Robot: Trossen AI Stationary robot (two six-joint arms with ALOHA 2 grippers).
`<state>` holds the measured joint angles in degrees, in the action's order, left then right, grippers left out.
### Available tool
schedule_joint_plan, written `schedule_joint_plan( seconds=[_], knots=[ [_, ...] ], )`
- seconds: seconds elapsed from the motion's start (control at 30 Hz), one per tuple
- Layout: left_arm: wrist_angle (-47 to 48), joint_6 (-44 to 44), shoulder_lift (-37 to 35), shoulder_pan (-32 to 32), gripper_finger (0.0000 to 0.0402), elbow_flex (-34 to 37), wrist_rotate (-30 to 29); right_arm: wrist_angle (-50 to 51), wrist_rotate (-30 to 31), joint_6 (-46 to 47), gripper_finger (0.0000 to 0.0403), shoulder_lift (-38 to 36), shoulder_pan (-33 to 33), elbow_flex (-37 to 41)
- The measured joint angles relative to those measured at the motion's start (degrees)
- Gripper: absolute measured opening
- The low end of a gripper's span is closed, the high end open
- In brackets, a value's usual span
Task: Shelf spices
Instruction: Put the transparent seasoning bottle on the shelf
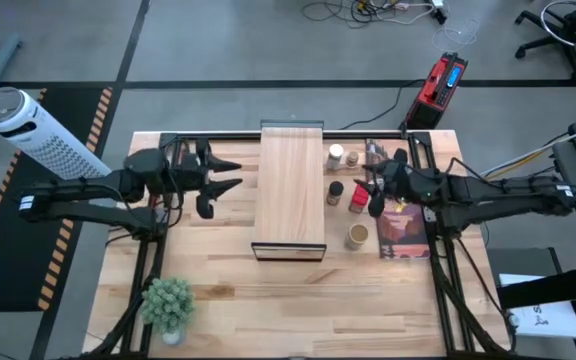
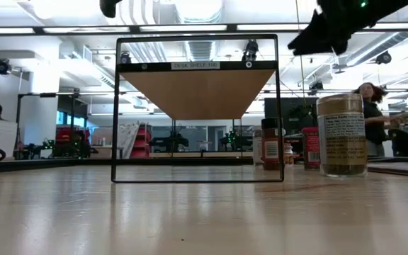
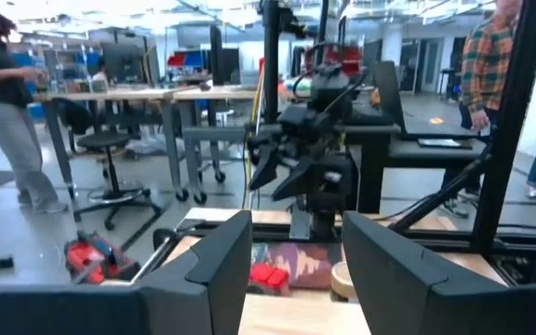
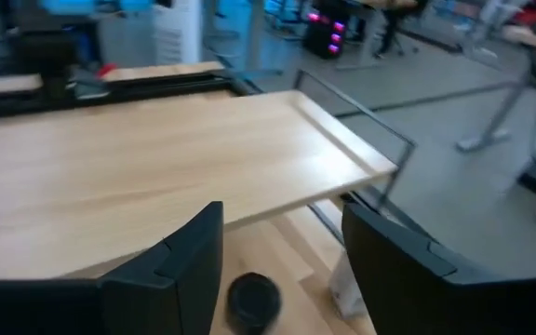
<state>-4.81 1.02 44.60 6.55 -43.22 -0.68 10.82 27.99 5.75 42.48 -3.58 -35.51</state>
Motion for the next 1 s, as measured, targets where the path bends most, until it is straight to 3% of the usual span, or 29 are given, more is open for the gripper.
schedule_joint_plan(
  seconds=[0.23, 0.6, 0.73, 1.0],
  knots=[
    [0.2, 0.0, -0.1, 0.0, 0.0154, 0.0, 0.2, 5.9, -7.7, 6.7, 0.0193, 0.9, -10.5, -1.2],
    [0.2, 1.9, 2.6, 1.1, 0.0155, 0.0, 0.6, 6.9, -20.4, 1.7, 0.0194, 9.4, -25.0, -2.2],
    [-0.1, 2.6, 2.8, 5.2, 0.0154, 0.0, 3.7, 3.6, -25.9, -1.9, 0.0195, 12.4, -30.5, -2.7],
    [-0.4, 2.4, 6.0, 18.7, 0.0153, 0.1, 15.9, -0.4, -34.6, -6.9, 0.0196, 18.8, -39.1, -4.2]
  ],
)
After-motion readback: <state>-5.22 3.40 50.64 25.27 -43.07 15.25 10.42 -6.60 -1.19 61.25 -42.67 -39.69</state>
